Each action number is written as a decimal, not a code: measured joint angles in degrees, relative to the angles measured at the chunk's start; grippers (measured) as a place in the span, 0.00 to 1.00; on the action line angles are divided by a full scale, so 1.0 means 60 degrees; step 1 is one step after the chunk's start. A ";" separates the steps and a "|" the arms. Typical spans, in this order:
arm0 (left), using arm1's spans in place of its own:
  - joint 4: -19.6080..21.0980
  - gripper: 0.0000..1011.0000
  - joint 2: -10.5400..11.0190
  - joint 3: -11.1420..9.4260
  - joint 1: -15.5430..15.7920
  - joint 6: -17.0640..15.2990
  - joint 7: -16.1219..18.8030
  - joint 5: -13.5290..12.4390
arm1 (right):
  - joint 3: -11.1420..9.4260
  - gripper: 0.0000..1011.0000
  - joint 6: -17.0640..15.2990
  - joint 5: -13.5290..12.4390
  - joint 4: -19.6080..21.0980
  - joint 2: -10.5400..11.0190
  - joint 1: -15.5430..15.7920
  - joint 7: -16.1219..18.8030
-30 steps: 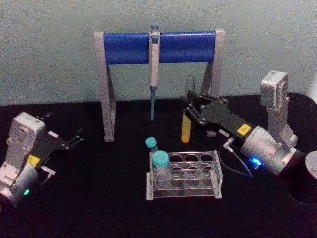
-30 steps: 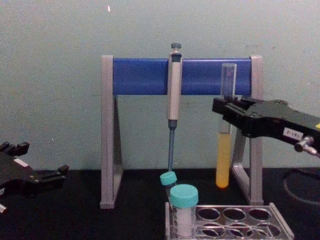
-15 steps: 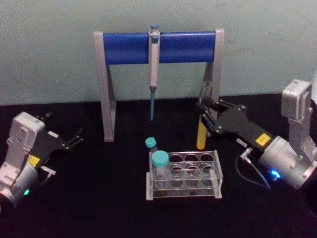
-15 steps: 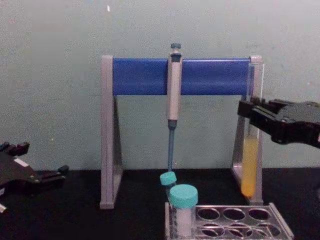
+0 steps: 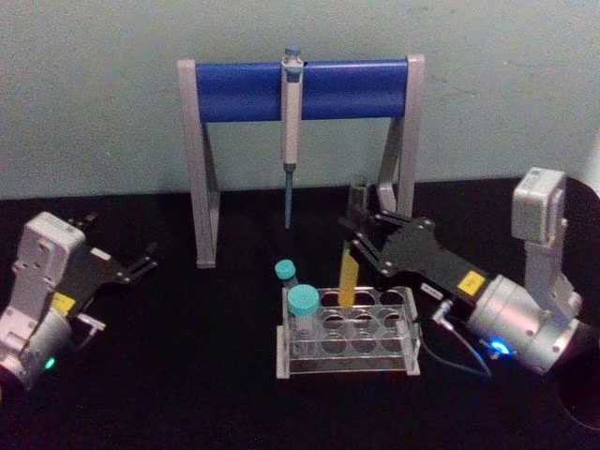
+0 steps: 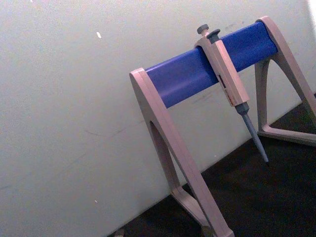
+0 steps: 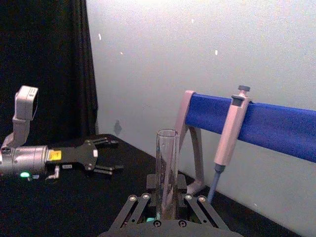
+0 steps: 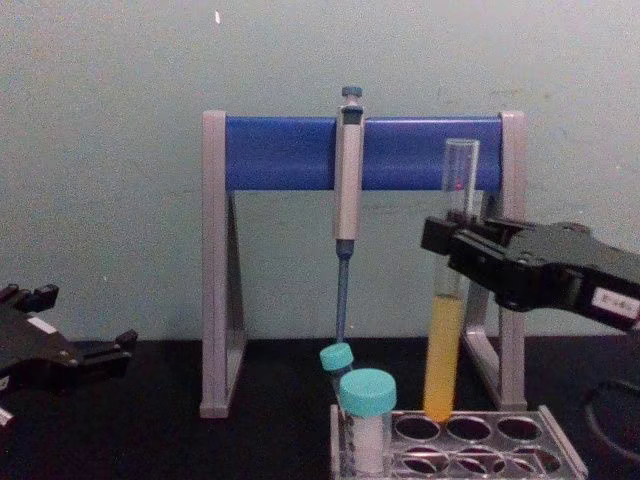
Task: Pick up the test tube from the test tube rack, shake it, then place it back into the test tube rack.
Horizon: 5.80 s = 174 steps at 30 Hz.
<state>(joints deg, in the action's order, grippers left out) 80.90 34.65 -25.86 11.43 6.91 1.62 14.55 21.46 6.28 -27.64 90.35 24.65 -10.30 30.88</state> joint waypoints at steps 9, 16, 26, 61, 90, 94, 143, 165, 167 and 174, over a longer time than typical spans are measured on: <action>0.0000 0.99 0.0000 0.0000 0.0001 0.0000 0.0000 0.0000 | 0.0200 0.22 0.0318 0.0001 -0.0819 -0.0402 -0.0648 0.0005; 0.0000 0.99 0.0000 0.0000 0.0001 0.0000 0.0000 0.0000 | 0.0030 0.22 0.0416 0.0207 -0.1106 -0.0462 -0.0853 -0.0328; 0.0000 0.99 0.0000 0.0001 0.0000 0.0000 0.0000 0.0000 | -0.0164 0.22 0.0413 0.0307 -0.1117 -0.0443 -0.0822 -0.0467; 0.0000 0.99 0.0000 0.0000 0.0000 0.0000 0.0000 -0.0001 | -0.0092 0.22 -0.0108 0.0167 0.0214 0.0098 0.0247 -0.0196; 0.0000 0.99 0.0000 0.0000 0.0000 0.0000 0.0000 0.0000 | -0.0187 0.22 0.0465 0.0327 -0.1168 -0.0486 -0.0805 -0.0449; 0.0000 0.99 0.0000 0.0000 0.0001 0.0000 0.0000 0.0000 | -0.0233 0.22 0.0472 0.0345 -0.1133 -0.0489 -0.0776 -0.0458; 0.0000 0.99 0.0000 0.0000 0.0000 0.0000 0.0000 0.0000 | -0.0291 0.22 0.0178 -0.0213 0.0166 -0.0041 0.0284 -0.0058; 0.0000 0.99 0.0000 0.0000 0.0000 0.0000 0.0000 0.0000 | -0.0370 0.22 0.0523 -0.0130 -0.1051 -0.0409 -0.0606 -0.0334; 0.0000 0.99 0.0000 0.0000 0.0000 0.0000 0.0000 0.0000 | -0.0390 0.22 0.0524 -0.0126 -0.1037 -0.0405 -0.0590 -0.0335; 0.0000 0.99 0.0000 0.0000 0.0000 0.0001 0.0000 0.0000 | -0.0404 0.22 0.0527 -0.0127 -0.1055 -0.0428 -0.0599 -0.0312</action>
<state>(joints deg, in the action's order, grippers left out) 80.90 34.65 -25.86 11.43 6.91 1.62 14.55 19.04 9.44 -28.41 84.02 22.09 -13.90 29.01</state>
